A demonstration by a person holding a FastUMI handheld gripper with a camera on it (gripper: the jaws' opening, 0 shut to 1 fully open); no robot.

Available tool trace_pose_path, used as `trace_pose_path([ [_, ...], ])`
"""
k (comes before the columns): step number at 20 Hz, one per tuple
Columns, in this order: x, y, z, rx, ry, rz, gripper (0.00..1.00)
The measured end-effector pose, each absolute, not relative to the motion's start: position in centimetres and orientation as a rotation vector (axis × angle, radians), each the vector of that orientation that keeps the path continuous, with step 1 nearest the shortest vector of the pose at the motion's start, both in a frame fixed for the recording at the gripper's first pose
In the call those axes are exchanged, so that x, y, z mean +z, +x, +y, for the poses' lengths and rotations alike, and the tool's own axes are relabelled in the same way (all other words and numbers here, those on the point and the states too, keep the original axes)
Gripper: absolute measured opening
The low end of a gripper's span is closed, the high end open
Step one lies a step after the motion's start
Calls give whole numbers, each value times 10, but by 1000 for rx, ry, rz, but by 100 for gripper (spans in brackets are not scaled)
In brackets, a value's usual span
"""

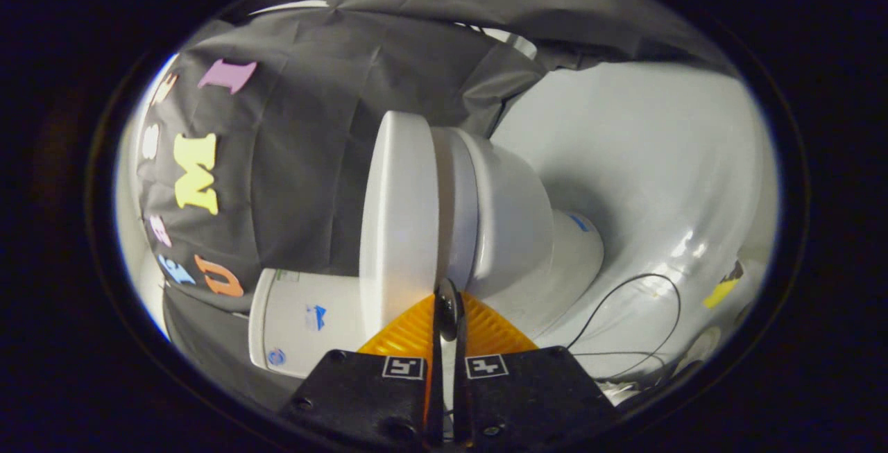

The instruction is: Open the toilet lid.

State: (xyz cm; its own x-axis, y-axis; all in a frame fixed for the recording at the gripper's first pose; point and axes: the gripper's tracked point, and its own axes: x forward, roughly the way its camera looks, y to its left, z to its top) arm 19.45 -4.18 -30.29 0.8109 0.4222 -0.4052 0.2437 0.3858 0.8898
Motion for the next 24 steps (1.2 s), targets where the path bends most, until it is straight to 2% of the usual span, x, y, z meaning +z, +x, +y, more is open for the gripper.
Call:
trace_pose_path([
  [5,-300,195,-39,69,1202,698,7],
  [8,-290,196,-41,86,1257,670,4],
  [24,-237,189,-28,111,1043,589,4],
])
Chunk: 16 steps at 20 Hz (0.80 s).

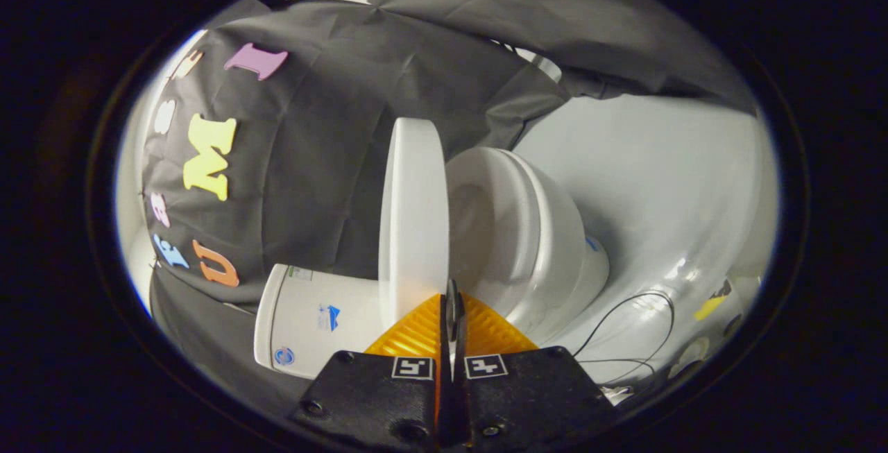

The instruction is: Open the toilet lid.

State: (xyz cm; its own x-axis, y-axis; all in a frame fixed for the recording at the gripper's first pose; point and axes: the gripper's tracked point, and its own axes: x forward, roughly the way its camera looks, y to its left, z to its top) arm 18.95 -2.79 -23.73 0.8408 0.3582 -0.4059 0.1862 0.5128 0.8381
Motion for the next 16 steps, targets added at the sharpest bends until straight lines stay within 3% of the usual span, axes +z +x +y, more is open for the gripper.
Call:
trace_pose_path([
  [16,-195,188,-8,93,950,561,4],
])
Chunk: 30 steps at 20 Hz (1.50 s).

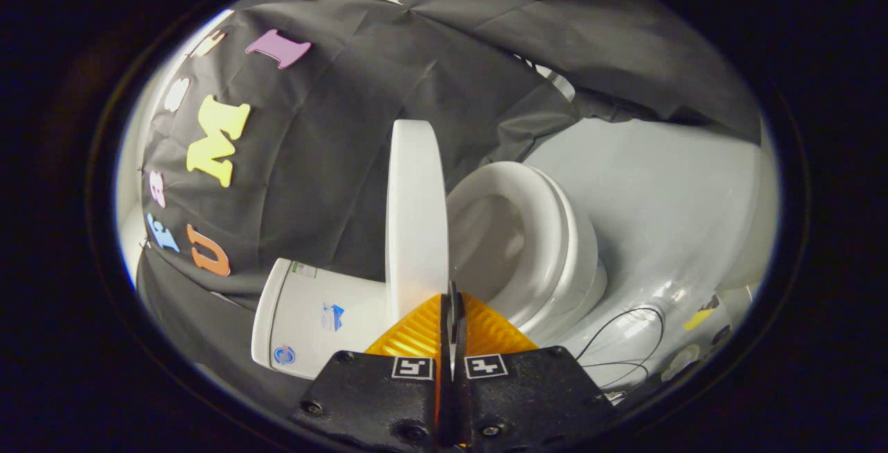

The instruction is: Open the toilet lid.

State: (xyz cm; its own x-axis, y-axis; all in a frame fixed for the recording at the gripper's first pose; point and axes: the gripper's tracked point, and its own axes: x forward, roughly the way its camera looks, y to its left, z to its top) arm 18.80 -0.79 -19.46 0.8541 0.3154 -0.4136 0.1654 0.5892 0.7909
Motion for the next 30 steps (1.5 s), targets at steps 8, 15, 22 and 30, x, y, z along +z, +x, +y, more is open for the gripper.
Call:
trace_pose_path([
  [8,-162,184,12,75,849,542,4],
  [15,-136,181,34,65,717,520,4],
  [22,-123,179,46,33,641,493,4],
  [30,-110,177,60,27,598,477,4],
])
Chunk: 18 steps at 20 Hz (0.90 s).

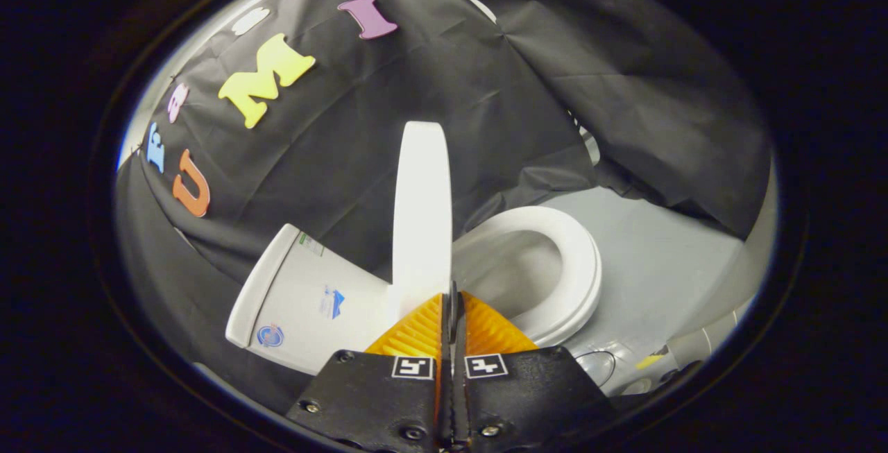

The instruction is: Open the toilet lid.

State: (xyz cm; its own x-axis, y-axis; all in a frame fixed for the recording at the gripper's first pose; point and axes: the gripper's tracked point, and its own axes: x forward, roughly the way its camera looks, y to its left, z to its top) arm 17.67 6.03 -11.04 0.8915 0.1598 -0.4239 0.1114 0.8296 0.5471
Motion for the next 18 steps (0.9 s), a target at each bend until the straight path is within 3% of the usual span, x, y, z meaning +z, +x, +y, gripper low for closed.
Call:
trace_pose_path([
  [18,-70,170,123,8,331,388,4],
])
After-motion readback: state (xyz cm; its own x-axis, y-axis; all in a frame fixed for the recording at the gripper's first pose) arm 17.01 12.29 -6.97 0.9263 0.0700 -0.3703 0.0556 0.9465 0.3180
